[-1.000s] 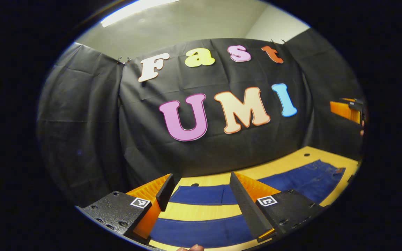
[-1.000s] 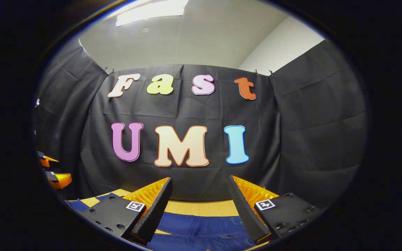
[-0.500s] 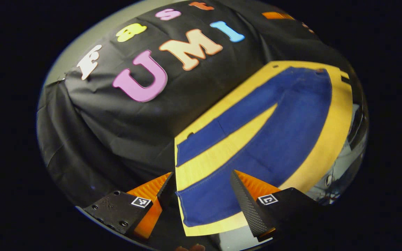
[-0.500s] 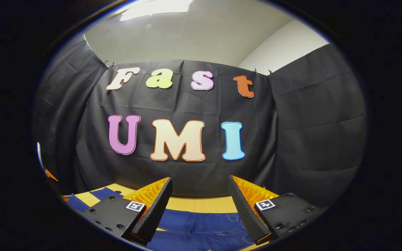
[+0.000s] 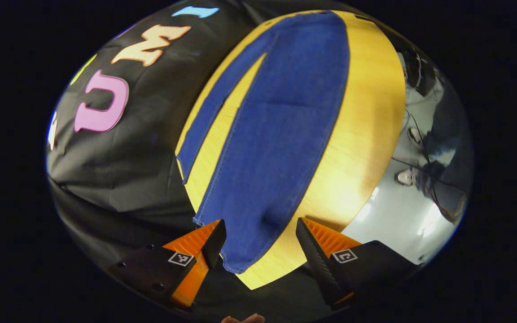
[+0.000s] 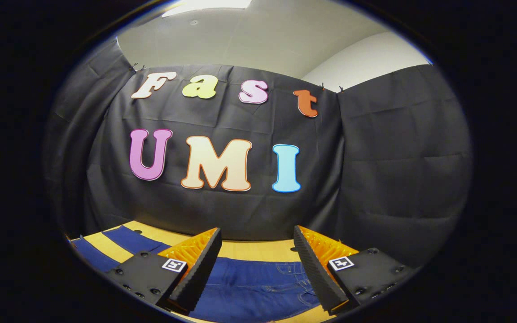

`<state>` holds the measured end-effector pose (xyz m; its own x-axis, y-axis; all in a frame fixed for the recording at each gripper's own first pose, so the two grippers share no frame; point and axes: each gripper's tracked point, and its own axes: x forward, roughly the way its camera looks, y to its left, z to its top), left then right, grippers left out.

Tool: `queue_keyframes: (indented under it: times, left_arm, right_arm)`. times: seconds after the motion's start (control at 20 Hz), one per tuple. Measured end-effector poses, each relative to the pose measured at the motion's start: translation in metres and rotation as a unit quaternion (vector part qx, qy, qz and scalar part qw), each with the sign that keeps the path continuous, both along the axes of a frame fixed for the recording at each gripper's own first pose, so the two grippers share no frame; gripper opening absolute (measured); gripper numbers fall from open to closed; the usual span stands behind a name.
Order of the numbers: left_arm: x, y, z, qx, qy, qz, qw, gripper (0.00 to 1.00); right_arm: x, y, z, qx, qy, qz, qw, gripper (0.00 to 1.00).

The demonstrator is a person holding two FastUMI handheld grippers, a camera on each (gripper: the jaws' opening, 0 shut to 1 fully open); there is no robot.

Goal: Grasp the waist and the cuffs of the jeans and fold them to make the two legs overlap; first hold the waist and fold one-third of the jeans toward the cuffs, then hold the cuffs and fold the remaining one-third in the same direction to finish folding.

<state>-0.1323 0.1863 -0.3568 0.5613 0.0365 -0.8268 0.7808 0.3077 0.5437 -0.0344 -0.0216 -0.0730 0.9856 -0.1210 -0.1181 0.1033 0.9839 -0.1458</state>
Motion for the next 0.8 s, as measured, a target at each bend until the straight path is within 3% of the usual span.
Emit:
queue_keyframes:
  times: [0.1, 0.15, 0.3, 0.45, 0.7, 0.8]
  left_arm:
    - [0.007, -0.005, -0.004, 0.021, -0.008, -0.049, 0.999, 0.96]
    - [0.009, -0.007, -0.008, 0.026, -0.007, -0.063, 0.998, 0.91]
    - [0.016, -0.009, -0.014, 0.022, -0.008, -0.078, 0.997, 0.85]
    - [0.017, -0.010, -0.026, 0.000, 0.014, -0.068, 0.998, 0.82]
    - [0.015, -0.012, -0.041, -0.006, 0.035, -0.059, 0.998, 0.15]
    - [0.016, -0.010, -0.039, -0.008, 0.033, -0.038, 0.999, 0.06]
  right_arm:
    - [-0.002, -0.005, 0.001, -0.009, 0.000, -0.007, 1.000, 0.99]
    - [-0.002, -0.007, 0.000, -0.011, 0.000, -0.010, 1.000, 0.99]
    - [-0.002, -0.011, -0.002, -0.011, 0.004, -0.018, 1.000, 0.99]
    - [-0.002, -0.011, -0.004, -0.013, 0.003, -0.020, 1.000, 0.99]
    - [-0.002, -0.005, -0.009, -0.013, 0.007, -0.013, 1.000, 1.00]
    - [-0.001, -0.006, -0.012, -0.023, 0.014, -0.006, 1.000, 0.99]
